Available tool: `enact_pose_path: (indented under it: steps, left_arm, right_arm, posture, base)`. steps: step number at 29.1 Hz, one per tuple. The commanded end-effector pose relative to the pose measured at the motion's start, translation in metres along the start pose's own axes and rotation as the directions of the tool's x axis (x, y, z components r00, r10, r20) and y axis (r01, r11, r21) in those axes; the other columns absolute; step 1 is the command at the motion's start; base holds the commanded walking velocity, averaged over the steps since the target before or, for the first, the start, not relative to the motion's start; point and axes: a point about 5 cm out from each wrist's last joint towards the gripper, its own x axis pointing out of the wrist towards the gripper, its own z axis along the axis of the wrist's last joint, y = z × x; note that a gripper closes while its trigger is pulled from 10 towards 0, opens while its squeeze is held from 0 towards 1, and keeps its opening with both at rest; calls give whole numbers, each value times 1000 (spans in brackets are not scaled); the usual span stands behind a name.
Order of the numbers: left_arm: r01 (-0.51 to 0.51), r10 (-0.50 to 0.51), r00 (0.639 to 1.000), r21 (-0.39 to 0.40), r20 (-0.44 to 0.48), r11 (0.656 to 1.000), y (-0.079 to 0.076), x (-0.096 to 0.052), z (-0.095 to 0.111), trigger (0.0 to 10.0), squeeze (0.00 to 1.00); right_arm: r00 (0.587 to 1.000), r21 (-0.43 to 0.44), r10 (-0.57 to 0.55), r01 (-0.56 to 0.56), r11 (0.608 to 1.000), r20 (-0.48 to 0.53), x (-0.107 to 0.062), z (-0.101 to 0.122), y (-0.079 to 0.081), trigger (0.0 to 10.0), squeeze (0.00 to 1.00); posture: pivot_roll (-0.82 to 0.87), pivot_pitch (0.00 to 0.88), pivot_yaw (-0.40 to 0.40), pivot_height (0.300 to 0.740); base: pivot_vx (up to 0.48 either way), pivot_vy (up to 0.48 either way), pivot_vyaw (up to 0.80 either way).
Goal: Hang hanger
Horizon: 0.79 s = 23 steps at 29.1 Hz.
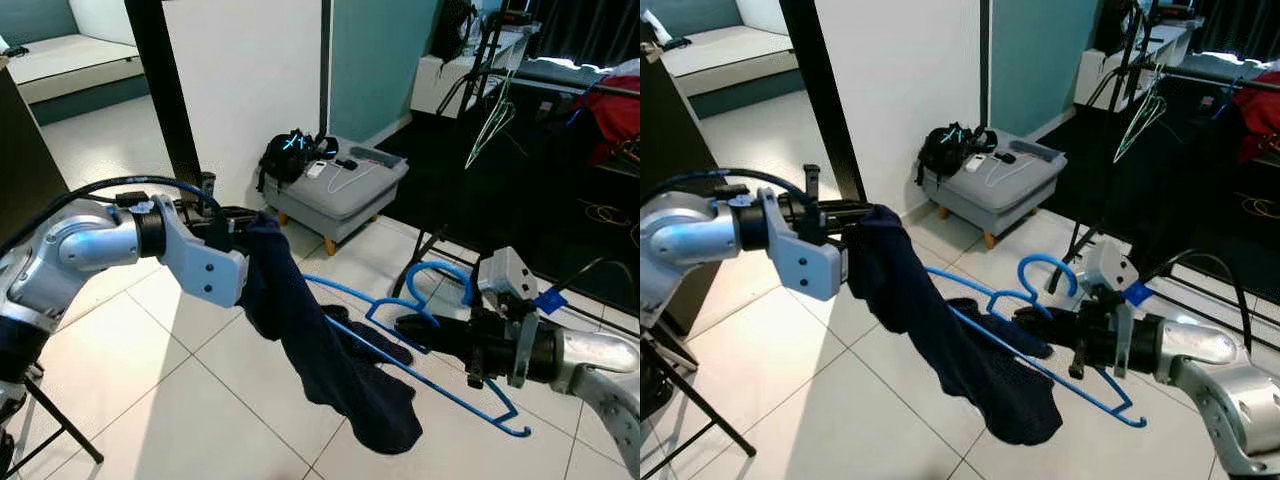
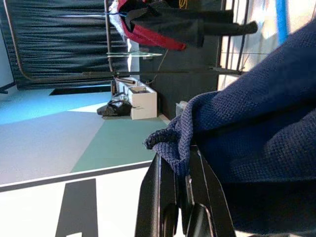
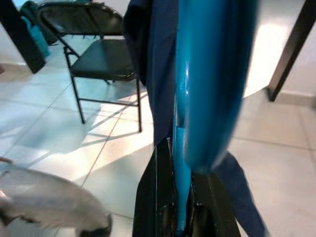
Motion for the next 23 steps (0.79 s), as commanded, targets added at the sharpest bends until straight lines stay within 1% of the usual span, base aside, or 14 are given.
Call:
enact_pose_path:
  steps: [1, 2, 3, 5, 9, 14, 18, 21, 23]
  left_arm:
    - [-3, 3, 1000, 28, 6, 1000, 4, 1, 1, 10000, 0]
    - [0, -1, 1000, 34, 17, 999, 3, 1, 2, 10000, 0]
    - [0, -1, 1000, 34, 17, 999, 3, 1, 2, 10000, 0]
    - [13, -15, 999, 47, 45, 999, 3, 4, 4, 10000, 0]
    - [18, -21, 998, 55, 65, 998, 3, 7, 7, 10000, 0]
    - [12, -20, 995, 77, 98, 997, 6, 11, 11, 10000, 0]
    - [7, -22, 991, 106, 133, 994, 9, 16, 15, 10000, 0]
    - [7, -24, 990, 115, 142, 993, 10, 17, 16, 10000, 0]
    - [7, -24, 990, 115, 142, 993, 10, 17, 16, 10000, 0]
  right_arm:
    - [998, 2, 63, -63, 998, -17, 1, 1, 7, 10000, 0]
    - [995, 7, 84, -84, 996, -51, -3, -2, 7, 10000, 0]
    - [995, 7, 84, -84, 996, -51, -3, -2, 7, 10000, 0]
    - [990, 5, 94, -94, 996, -104, -11, -3, 2, 10000, 0]
    - [988, -2, 88, -89, 996, -126, -13, -2, -1, 10000, 0]
    - [983, 0, 107, -108, 994, -152, -8, -5, 1, 10000, 0]
    - [970, 13, 125, -125, 992, -209, 0, -14, 4, 10000, 0]
    - [961, 20, 148, -147, 989, -234, 1, -17, 6, 10000, 0]
    - [961, 20, 148, -147, 989, -234, 1, -17, 6, 10000, 0]
  posture:
    - [-51, 0, 34, 735]
    - [-48, 0, 29, 735]
    - [-48, 0, 29, 735]
    - [-48, 0, 29, 735]
    - [-48, 0, 29, 735]
    - [-33, 0, 23, 735]
    - [-28, 0, 24, 735]
    - [-30, 0, 23, 735]
    - [-30, 0, 23, 735]
  base:
    - [0, 0, 0]
    - [0, 0, 0]
    - [0, 0, 0]
    - [0, 0, 0]
    - [0, 0, 0]
    - [0, 0, 0]
    - [0, 0, 0]
    - [0, 0, 0]
    - [0, 0, 0]
